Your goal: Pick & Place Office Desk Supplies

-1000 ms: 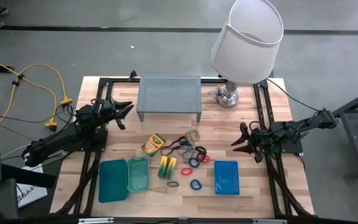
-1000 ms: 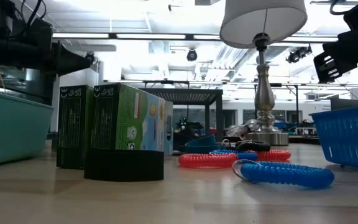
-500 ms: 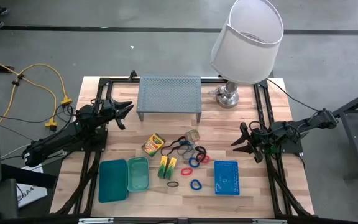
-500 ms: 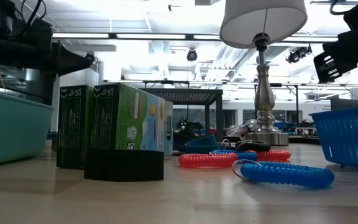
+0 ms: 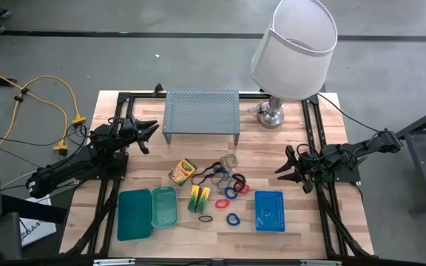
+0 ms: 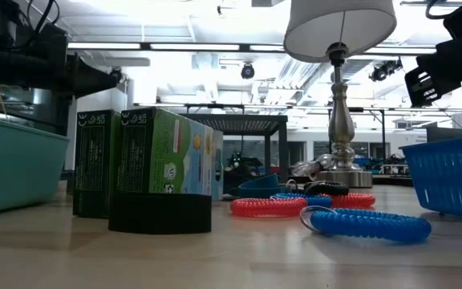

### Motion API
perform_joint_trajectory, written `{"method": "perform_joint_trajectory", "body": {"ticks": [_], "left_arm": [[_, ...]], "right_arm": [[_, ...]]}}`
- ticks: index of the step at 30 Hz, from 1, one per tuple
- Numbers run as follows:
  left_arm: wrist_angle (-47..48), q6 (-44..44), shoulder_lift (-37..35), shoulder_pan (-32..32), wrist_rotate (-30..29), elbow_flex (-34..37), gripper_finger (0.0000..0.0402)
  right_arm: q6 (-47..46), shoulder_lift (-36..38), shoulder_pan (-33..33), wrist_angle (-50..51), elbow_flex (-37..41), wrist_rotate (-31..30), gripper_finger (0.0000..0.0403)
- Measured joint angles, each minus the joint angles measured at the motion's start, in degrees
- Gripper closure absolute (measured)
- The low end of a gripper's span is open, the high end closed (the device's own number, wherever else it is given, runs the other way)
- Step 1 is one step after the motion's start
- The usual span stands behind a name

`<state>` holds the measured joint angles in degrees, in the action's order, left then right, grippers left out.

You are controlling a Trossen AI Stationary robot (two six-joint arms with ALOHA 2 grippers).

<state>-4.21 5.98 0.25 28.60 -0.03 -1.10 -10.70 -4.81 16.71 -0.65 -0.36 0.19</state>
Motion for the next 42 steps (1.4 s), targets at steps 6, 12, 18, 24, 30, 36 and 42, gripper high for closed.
{"method": "perform_joint_trajectory", "body": {"ticks": [6,12,18,24,30,36,42], "left_arm": [[0.0,0.0,0.0,0.0,0.0,0.0,0.0316],[-0.3,0.0,0.0,0.0,0.0,0.0,0.0316],[-0.3,0.1,0.0,0.0,0.4,0.0,0.0316],[-1.6,1.2,0.0,0.0,2.9,-0.1,0.0316],[-0.1,0.3,0.0,0.0,3.4,-0.9,0.0316],[0.1,0.5,0.0,0.0,2.7,-1.3,0.0316],[0.1,-1.3,1.9,0.0,2.7,-3.8,0.0316]], "right_arm": [[0.0,0.0,0.0,0.0,0.0,0.0,0.0309],[0.0,0.0,0.0,0.0,0.0,0.0,0.0309],[0.0,0.0,0.0,0.0,0.0,0.0,0.0309],[0.0,0.0,0.0,0.0,0.0,0.0,0.0309],[0.0,0.0,0.0,0.0,0.0,0.0,0.0309],[0.0,0.0,0.0,0.0,0.0,0.0,0.0309],[0.0,0.0,0.0,0.0,0.0,0.0,0.0309]]}}
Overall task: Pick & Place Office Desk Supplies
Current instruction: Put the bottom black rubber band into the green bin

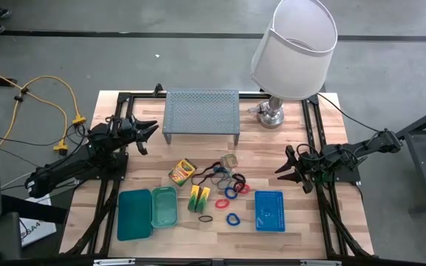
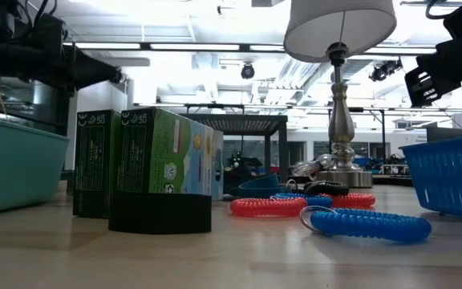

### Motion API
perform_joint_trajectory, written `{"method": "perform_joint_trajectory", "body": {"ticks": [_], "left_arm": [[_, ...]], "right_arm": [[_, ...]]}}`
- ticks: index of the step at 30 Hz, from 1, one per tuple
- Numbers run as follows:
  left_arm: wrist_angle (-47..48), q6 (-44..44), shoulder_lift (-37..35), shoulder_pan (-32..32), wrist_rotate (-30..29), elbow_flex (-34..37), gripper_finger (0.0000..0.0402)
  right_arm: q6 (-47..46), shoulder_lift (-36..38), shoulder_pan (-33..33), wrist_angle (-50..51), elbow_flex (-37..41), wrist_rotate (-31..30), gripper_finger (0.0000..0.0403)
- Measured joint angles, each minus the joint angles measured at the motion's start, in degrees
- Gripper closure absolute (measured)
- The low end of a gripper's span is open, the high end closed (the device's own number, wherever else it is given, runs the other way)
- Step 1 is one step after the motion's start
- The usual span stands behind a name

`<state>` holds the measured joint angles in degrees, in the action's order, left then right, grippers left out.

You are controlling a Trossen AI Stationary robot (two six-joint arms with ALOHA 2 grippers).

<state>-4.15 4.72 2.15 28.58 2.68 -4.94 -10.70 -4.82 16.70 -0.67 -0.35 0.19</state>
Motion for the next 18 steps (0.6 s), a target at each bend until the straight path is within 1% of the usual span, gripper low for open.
{"method": "perform_joint_trajectory", "body": {"ticks": [4,10,18], "left_arm": [[0.0,0.0,4.5,-0.6,0.0,-3.0,0.0316],[0.1,-0.1,14.8,-3.0,0.0,-10.6,0.0316],[0.3,-3.8,28.1,-10.1,0.0,-21.1,0.0316]], "right_arm": [[0.0,0.0,0.0,0.0,0.0,0.0,0.0309],[0.0,0.0,0.0,0.0,0.0,0.0,0.0309],[0.0,0.0,0.0,0.0,0.0,0.0,0.0309]]}}
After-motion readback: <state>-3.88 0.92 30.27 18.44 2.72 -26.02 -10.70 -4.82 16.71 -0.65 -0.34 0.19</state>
